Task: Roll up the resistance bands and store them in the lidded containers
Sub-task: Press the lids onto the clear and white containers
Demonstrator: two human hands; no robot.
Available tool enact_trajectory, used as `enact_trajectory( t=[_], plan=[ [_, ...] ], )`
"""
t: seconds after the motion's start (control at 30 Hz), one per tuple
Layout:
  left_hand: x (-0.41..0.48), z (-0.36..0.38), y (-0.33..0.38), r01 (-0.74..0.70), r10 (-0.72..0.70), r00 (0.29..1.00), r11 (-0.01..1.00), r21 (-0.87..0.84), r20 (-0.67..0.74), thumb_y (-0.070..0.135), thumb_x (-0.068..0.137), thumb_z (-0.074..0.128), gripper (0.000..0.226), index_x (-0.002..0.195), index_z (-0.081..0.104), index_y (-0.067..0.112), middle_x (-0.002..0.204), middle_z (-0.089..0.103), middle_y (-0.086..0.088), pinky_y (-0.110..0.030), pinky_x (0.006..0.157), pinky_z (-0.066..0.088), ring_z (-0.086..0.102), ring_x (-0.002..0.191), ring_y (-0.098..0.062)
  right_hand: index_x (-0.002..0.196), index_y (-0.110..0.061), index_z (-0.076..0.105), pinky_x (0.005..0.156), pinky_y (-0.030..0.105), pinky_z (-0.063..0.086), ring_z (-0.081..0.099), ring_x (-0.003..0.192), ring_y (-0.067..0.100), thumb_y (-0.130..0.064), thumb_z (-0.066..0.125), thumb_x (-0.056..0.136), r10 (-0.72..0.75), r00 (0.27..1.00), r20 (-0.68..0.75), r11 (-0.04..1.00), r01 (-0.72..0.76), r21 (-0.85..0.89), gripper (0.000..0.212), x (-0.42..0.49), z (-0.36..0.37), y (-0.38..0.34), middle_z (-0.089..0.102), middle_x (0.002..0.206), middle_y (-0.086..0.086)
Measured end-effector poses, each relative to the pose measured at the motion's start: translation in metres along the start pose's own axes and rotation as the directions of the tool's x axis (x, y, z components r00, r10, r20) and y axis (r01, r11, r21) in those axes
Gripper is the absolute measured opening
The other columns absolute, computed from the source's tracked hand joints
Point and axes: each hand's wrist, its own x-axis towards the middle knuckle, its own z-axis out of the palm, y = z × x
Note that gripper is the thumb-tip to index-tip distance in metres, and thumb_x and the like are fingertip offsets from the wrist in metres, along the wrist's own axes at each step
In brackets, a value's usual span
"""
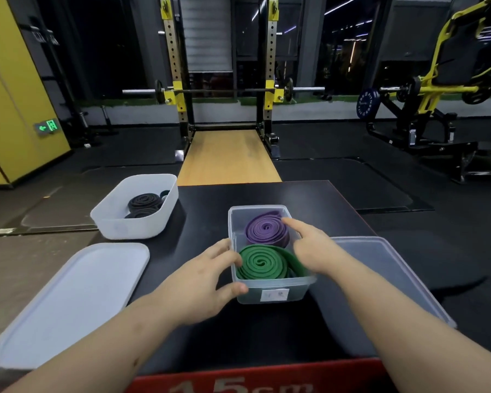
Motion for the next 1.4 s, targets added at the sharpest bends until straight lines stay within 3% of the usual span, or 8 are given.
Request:
enact_trajectory(
  t=[0.3, 0.4, 0.47, 0.57, 0.8, 1.0, 1.17, 1.4],
  plan=[
    [-0.063, 0.005, 0.005, 0.01, -0.01, 1.0, 0.997, 0.08, 0.002, 0.072, 0.089, 0.052, 0.046, 0.128, 0.044, 0.049, 0.153, 0.014, 0.034, -0.031, 0.106, 0.044, 0.048, 0.132, -0.007, 0.157, -0.045, 0.036, 0.057, 0.006, 0.042, 0.055, 0.089, 0.01, -0.005, 0.034, 0.097, -0.029, 0.998, 0.058, 0.999, 0.03, -0.022, 0.072, -0.052, 0.02, -0.006, 0.04, 0.162, -0.003],
    [-0.061, -0.003, 0.009, 0.03, -0.034, 0.999, 0.99, 0.141, 0.025, 0.081, 0.085, 0.041, 0.066, 0.142, 0.039, 0.047, 0.156, 0.022, 0.02, -0.032, 0.115, 0.035, 0.041, 0.139, -0.014, 0.159, -0.042, 0.033, 0.081, 0.013, 0.046, 0.061, 0.114, 0.017, -0.017, 0.04, 0.103, -0.062, 0.997, 0.048, 0.996, 0.065, -0.067, 0.062, -0.056, 0.019, -0.01, 0.038, 0.164, -0.003],
    [-0.05, -0.012, 0.015, 0.065, -0.065, 0.998, 0.986, 0.152, -0.009, 0.085, 0.082, 0.029, 0.079, 0.149, 0.035, 0.044, 0.156, 0.029, 0.014, -0.034, 0.119, 0.029, 0.036, 0.142, -0.015, 0.161, -0.036, 0.029, 0.115, 0.025, 0.03, 0.037, 0.149, 0.017, -0.029, 0.044, 0.108, -0.101, 0.994, 0.03, 0.983, 0.105, -0.149, 0.056, -0.055, 0.017, -0.011, 0.027, 0.169, -0.002],
    [-0.024, -0.016, 0.021, 0.143, -0.134, 0.988, 0.982, 0.12, -0.078, 0.083, 0.083, 0.02, 0.084, 0.152, 0.036, 0.038, 0.16, 0.03, 0.007, -0.035, 0.124, 0.021, 0.026, 0.149, -0.015, 0.162, -0.037, 0.025, 0.125, 0.031, 0.012, 0.014, 0.158, 0.013, -0.042, 0.041, 0.108, -0.136, 0.987, 0.084, 0.954, 0.154, -0.257, 0.056, -0.056, 0.022, -0.012, 0.011, 0.173, -0.008],
    [0.005, 0.009, 0.012, 0.211, -0.259, 0.954, 0.939, 0.273, 0.152, 0.073, 0.098, 0.013, 0.074, 0.162, -0.004, 0.04, 0.17, -0.016, -0.007, -0.047, 0.126, -0.01, -0.017, 0.156, -0.015, 0.146, -0.02, 0.051, 0.107, 0.042, 0.041, 0.049, 0.136, 0.03, -0.039, 0.039, 0.106, -0.017, 0.977, -0.213, 0.963, -0.042, -0.265, 0.046, -0.053, 0.002, 0.011, 0.051, 0.15, 0.008],
    [0.003, 0.011, 0.012, 0.202, -0.242, 0.962, 0.942, 0.267, 0.125, 0.073, 0.098, 0.013, 0.072, 0.162, -0.001, 0.042, 0.17, -0.016, -0.007, -0.047, 0.126, -0.011, -0.016, 0.157, -0.015, 0.132, -0.015, 0.057, 0.091, 0.038, 0.047, 0.053, 0.126, 0.029, -0.03, 0.051, 0.098, 0.291, 0.921, -0.258, 0.656, -0.389, -0.647, 0.037, -0.053, -0.013, 0.056, 0.055, 0.134, 0.008],
    [0.001, 0.01, 0.014, 0.224, -0.244, 0.968, 0.949, 0.22, 0.064, 0.069, 0.101, 0.016, 0.068, 0.162, 0.004, 0.04, 0.172, -0.009, -0.002, -0.046, 0.126, -0.011, -0.012, 0.157, -0.012, 0.123, -0.011, 0.062, 0.083, 0.035, 0.046, 0.055, 0.114, 0.028, -0.016, 0.049, 0.097, 0.163, 0.939, -0.303, 0.663, -0.332, -0.671, 0.029, -0.05, -0.007, 0.068, 0.056, 0.12, 0.008],
    [-0.001, 0.01, 0.011, 0.221, -0.211, 0.975, 0.956, 0.193, -0.072, 0.064, 0.102, 0.019, 0.065, 0.161, 0.011, 0.039, 0.171, 0.01, 0.0, -0.049, 0.127, -0.003, 0.001, 0.157, -0.013, 0.093, -0.01, 0.055, 0.069, 0.036, 0.039, 0.053, 0.08, 0.026, -0.023, 0.052, 0.098, -0.115, 0.849, -0.515, 0.957, -0.045, -0.287, 0.014, -0.062, -0.036, 0.004, 0.056, 0.094, 0.005]
  ],
)
